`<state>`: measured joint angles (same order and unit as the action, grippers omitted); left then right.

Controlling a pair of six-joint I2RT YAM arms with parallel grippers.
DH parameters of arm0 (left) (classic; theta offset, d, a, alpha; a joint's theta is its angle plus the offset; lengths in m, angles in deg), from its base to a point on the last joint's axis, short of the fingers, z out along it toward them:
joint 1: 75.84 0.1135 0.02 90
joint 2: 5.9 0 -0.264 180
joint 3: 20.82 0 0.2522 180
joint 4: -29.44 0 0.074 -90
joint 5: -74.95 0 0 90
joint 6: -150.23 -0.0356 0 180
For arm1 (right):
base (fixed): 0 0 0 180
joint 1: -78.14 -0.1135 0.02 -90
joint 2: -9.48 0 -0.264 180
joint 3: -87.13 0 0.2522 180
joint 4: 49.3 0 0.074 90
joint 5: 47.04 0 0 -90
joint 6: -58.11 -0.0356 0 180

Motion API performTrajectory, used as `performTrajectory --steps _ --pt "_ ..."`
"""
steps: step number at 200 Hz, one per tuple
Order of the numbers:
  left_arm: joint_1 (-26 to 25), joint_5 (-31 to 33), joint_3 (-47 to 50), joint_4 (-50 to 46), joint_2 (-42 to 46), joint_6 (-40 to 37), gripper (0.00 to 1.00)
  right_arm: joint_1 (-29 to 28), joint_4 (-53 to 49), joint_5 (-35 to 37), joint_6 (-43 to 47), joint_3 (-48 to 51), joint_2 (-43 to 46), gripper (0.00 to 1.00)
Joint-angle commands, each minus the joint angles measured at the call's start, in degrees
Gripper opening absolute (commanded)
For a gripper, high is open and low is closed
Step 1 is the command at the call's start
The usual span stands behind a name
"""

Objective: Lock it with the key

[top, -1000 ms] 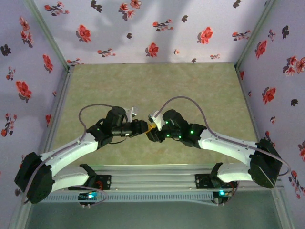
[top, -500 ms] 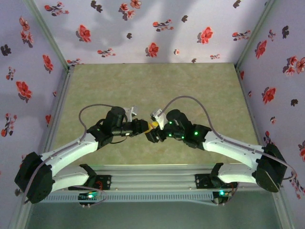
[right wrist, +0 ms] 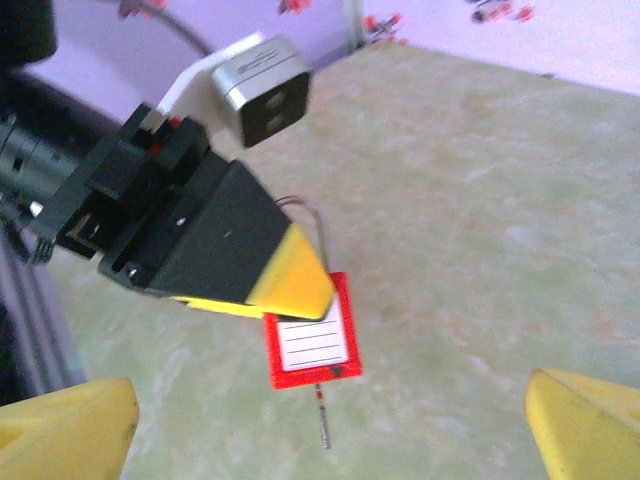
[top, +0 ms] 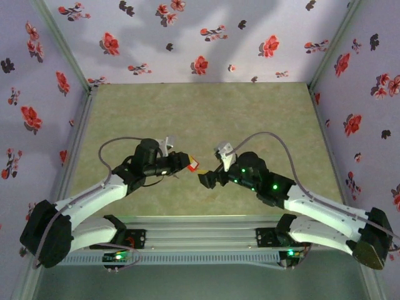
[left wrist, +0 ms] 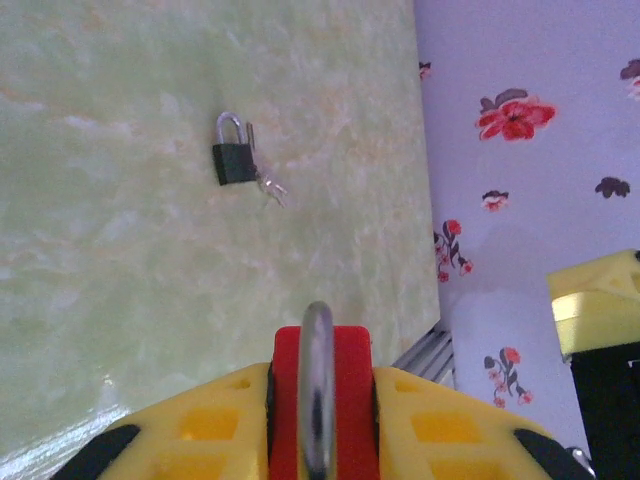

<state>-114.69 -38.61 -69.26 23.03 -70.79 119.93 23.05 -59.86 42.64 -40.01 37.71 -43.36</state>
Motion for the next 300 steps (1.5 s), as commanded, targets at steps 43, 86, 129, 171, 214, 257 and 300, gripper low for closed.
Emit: performTrajectory --steps 43,86,129,171,214,257,300 --pt "2.33 3.28 3.25 19.41 -3.96 6.01 0.0 -0.02 9.59 18.94 -10.84 6.08 6.52 0.99" --pt "2.88 6.83 4.67 30.81 -7.68 11.52 0.0 1.31 5.42 18.12 -14.26 2.67 4.9 0.99" --pt "3.07 9.21 5.32 40.83 -12.56 16.35 0.0 3.32 -1.14 19.1 -24.6 -2.29 2.87 0.99" --pt "3.43 9.31 5.1 46.13 -16.66 18.49 0.0 4.51 -4.9 24.31 -38.11 -4.55 2.58 0.99" --pt "3.63 9.93 3.91 44.95 -16.98 16.38 0.0 6.2 -5.41 25.34 -49.01 -4.31 1.85 0.99" --pt "3.66 10.02 3.6 46.48 -18.51 16.54 0.0 7.27 -4.71 25.52 -54.71 -4.58 -1.06 0.99" --pt "4.13 9.49 4.87 51.03 -21.51 17.37 0.0 7.68 -3.31 25.86 -58.17 -4.56 -3.57 0.99"
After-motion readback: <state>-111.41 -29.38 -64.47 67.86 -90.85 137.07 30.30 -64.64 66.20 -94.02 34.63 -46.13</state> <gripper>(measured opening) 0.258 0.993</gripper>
